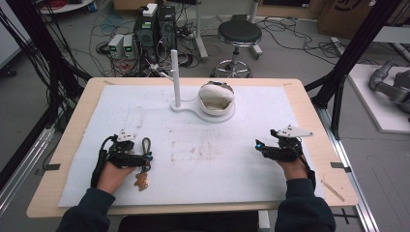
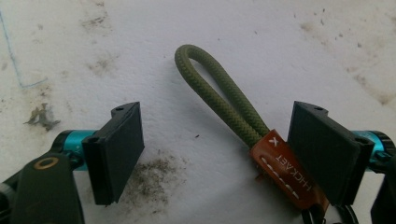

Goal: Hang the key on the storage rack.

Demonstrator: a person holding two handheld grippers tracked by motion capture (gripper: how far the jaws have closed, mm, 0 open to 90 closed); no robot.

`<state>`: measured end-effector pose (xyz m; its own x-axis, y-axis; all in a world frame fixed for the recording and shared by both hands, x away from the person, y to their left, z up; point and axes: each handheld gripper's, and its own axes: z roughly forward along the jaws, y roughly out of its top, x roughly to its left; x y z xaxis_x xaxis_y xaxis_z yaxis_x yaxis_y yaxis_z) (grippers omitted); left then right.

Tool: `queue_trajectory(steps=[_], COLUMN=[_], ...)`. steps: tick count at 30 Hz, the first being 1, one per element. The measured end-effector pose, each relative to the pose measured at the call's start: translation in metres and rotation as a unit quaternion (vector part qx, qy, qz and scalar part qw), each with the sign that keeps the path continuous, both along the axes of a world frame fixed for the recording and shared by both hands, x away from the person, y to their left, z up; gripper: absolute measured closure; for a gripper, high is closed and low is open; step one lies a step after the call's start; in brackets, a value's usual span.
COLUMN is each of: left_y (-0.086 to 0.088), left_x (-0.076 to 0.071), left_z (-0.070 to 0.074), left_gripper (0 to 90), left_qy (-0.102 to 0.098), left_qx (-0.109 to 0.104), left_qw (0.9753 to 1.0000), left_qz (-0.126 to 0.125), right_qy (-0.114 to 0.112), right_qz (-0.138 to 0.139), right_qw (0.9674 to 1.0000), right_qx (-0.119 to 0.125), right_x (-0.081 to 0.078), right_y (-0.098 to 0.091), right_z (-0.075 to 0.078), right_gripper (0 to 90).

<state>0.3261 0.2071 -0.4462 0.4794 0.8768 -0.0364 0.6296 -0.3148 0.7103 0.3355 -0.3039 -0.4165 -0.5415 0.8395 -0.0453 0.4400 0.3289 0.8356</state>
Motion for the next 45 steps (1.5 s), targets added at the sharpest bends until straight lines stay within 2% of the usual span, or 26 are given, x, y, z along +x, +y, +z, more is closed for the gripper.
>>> queue_trajectory(steps=[1, 4, 6, 7, 9, 14, 16, 18, 20, 22, 24, 25, 27, 28, 29, 30, 31, 32, 34, 36, 39, 42, 45], left_y=[-0.002, -0.007, -0.008, -0.007, -0.005, -0.002, -0.001, 0.003, 0.007, 0.013, 0.018, 0.021, 0.026, 0.029, 0.030, 0.032, 0.033, 0.035, 0.035, 0.035, 0.032, 0.027, 0.020], left_x=[0.000, -0.003, -0.004, -0.004, -0.003, 0.000, 0.000, 0.001, 0.000, -0.002, -0.003, -0.003, -0.005, -0.006, -0.006, -0.006, -0.007, -0.005, -0.002, 0.002, 0.012, 0.024, 0.036], left_z=[0.001, 0.005, 0.007, 0.007, 0.008, 0.007, 0.008, 0.012, 0.018, 0.023, 0.026, 0.027, 0.030, 0.032, 0.033, 0.035, 0.036, 0.040, 0.048, 0.056, 0.070, 0.089, 0.107], left_gripper=[20.7, 42.8, 50.9, 54.1, 71.0, 74.5, 75.0, 75.4, 75.5, 75.6, 75.7, 75.8, 75.8, 75.8, 75.8, 75.8, 75.8, 75.8, 75.8, 75.8, 75.8, 75.8, 75.8], left_qy=[0.002, 0.002, 0.007, 0.008, 0.006, 0.011, 0.009, -0.005, -0.029, -0.049, -0.061, -0.069, -0.091, -0.104, -0.116, -0.126, -0.132, -0.143, -0.157, -0.171, -0.184, -0.195, -0.205], left_qx=[0.004, 0.014, 0.019, 0.018, 0.007, -0.012, -0.021, -0.047, -0.082, -0.113, -0.142, -0.159, -0.193, -0.209, -0.229, -0.242, -0.249, -0.261, -0.269, -0.281, -0.294, -0.300, -0.303], left_qw=[1.0000, 0.9997, 0.9995, 0.9995, 0.9994, 0.9992, 0.9993, 0.9986, 0.9960, 0.9922, 0.9879, 0.9847, 0.9768, 0.9721, 0.9662, 0.9617, 0.9593, 0.9544, 0.9497, 0.9438, 0.9370, 0.9322, 0.9285], left_qz=[-0.001, -0.018, -0.024, -0.025, -0.033, -0.037, -0.029, -0.024, -0.021, -0.018, -0.013, -0.013, -0.017, -0.020, -0.023, -0.025, -0.023, -0.023, -0.026, -0.035, -0.043, -0.058, -0.066], right_qy=[-0.001, -0.001, -0.003, -0.002, -0.002, -0.002, -0.002, -0.002, -0.003, -0.002, 0.000, -0.002, -0.003, -0.004, -0.005, -0.006, -0.006, -0.007, -0.008, -0.008, -0.010, -0.010, -0.008], right_qz=[0.000, -0.001, -0.002, -0.004, -0.005, -0.002, -0.002, -0.003, -0.002, -0.003, -0.004, -0.004, -0.005, -0.005, -0.004, -0.005, -0.004, -0.004, -0.004, -0.003, -0.001, 0.001, 0.005], right_qw=[1.0000, 1.0000, 1.0000, 1.0000, 1.0000, 0.9999, 0.9999, 1.0000, 1.0000, 1.0000, 1.0000, 1.0000, 1.0000, 1.0000, 1.0000, 1.0000, 1.0000, 1.0000, 0.9999, 0.9999, 0.9999, 0.9999, 0.9999], right_qx=[-0.001, -0.004, -0.005, -0.005, -0.006, -0.010, -0.010, -0.008, -0.006, -0.005, -0.001, -0.002, 0.000, 0.002, 0.003, 0.003, 0.003, 0.003, 0.007, 0.008, 0.007, 0.006, 0.005], right_x=[0.000, -0.001, -0.002, -0.003, -0.003, -0.003, -0.003, -0.003, -0.003, -0.003, -0.003, -0.003, -0.003, -0.003, -0.003, -0.003, -0.003, -0.003, -0.003, -0.003, -0.002, -0.001, -0.001], right_y=[0.000, -0.001, -0.002, -0.002, -0.003, -0.001, -0.001, -0.001, -0.001, -0.002, -0.003, -0.003, -0.003, -0.003, -0.003, -0.002, -0.002, -0.002, -0.001, -0.001, -0.001, 0.001, 0.002], right_z=[0.000, 0.000, 0.000, 0.001, 0.001, 0.000, 0.001, 0.001, 0.001, 0.001, 0.000, 0.000, 0.001, 0.001, 0.001, 0.001, 0.001, 0.001, 0.002, 0.001, 0.001, 0.001, 0.001], right_gripper=[26.6, 26.8, 26.8, 26.8, 26.8, 26.9, 26.9, 26.9, 26.8, 26.9, 26.9, 26.9, 26.9, 26.9, 26.9, 26.9, 26.9, 26.9, 26.9, 26.9, 26.9, 26.9, 26.9])
